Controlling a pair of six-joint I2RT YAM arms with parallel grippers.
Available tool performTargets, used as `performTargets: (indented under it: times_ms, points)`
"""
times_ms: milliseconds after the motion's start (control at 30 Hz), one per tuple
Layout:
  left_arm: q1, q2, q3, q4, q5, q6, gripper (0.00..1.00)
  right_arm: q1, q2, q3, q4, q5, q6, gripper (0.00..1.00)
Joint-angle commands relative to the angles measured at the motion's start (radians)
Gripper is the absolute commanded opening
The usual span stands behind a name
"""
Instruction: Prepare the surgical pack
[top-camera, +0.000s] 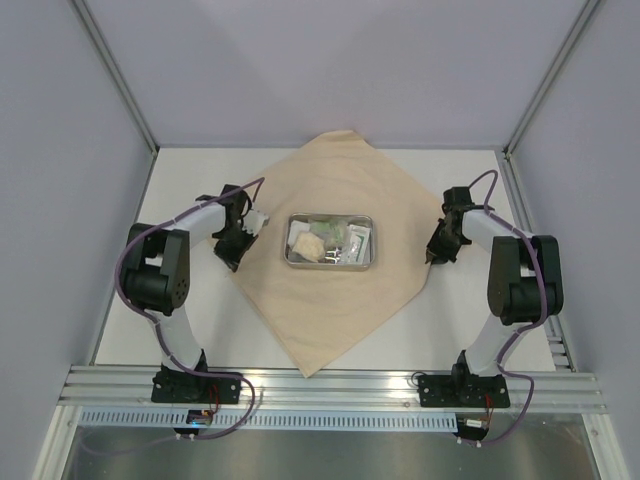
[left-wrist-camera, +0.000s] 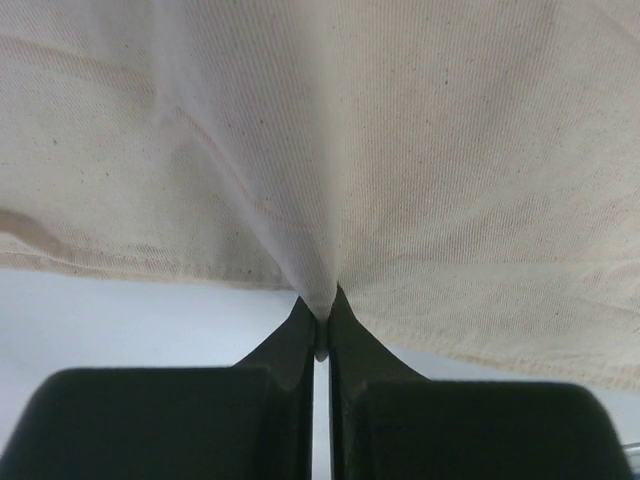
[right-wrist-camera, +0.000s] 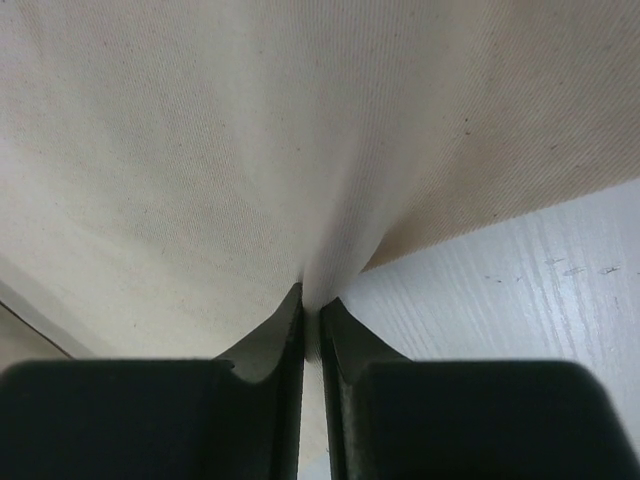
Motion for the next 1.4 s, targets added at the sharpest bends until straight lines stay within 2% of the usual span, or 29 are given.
performTargets:
  times_ms: [0, 233, 300, 367, 433, 567, 667, 767, 900, 1067, 1167, 1267, 1367]
  points:
    - [0.003, -0.023, -0.128, 0.002, -0.028, 0.069, 0.0, 0.007, -0.019, 0.036, -0.028, 0.018, -0.038, 0.1]
    - [0.003, -0.184, -0.26, -0.032, 0.004, 0.092, 0.0, 0.007, -0.111, 0.007, -0.077, 0.041, -0.07, 0.12]
    - [0.003, -0.23, -0.261, -0.047, 0.027, 0.092, 0.0, 0.009, -0.139, 0.006, -0.089, 0.041, -0.076, 0.25]
    - [0.003, -0.259, -0.255, -0.051, 0.031, 0.089, 0.0, 0.013, -0.159, 0.019, -0.109, 0.079, -0.09, 0.49]
    - [0.003, -0.268, -0.243, -0.054, 0.018, 0.089, 0.02, 0.039, -0.176, 0.064, -0.158, 0.151, -0.102, 0.55]
    - [0.003, -0.27, -0.235, -0.058, -0.02, 0.086, 0.2, 0.147, -0.249, 0.145, -0.206, 0.265, -0.15, 0.59]
    - [0.003, -0.274, -0.231, -0.063, -0.025, 0.078, 0.32, 0.303, -0.291, 0.159, -0.107, 0.201, -0.191, 0.66]
    - [0.003, -0.287, -0.22, -0.074, -0.028, 0.07, 0.52, 0.337, -0.226, 0.185, -0.063, 0.023, -0.187, 0.63]
    - [0.003, -0.337, -0.217, -0.084, -0.118, 0.072, 0.64, 0.352, -0.119, 0.225, -0.028, -0.116, -0.18, 0.48]
    - [0.004, -0.396, -0.237, -0.083, -0.187, 0.069, 0.68, 0.377, -0.016, 0.242, 0.024, -0.172, -0.165, 0.44]
    - [0.004, -0.412, -0.248, -0.081, -0.169, 0.058, 0.68, 0.385, 0.03, 0.234, 0.056, -0.226, -0.148, 0.44]
    - [0.004, -0.423, -0.254, -0.084, -0.163, 0.055, 0.69, 0.389, 0.059, 0.225, 0.072, -0.217, -0.133, 0.43]
    - [0.004, -0.437, -0.261, -0.083, -0.158, 0.057, 0.69, 0.392, 0.074, 0.202, 0.09, -0.212, -0.117, 0.38]
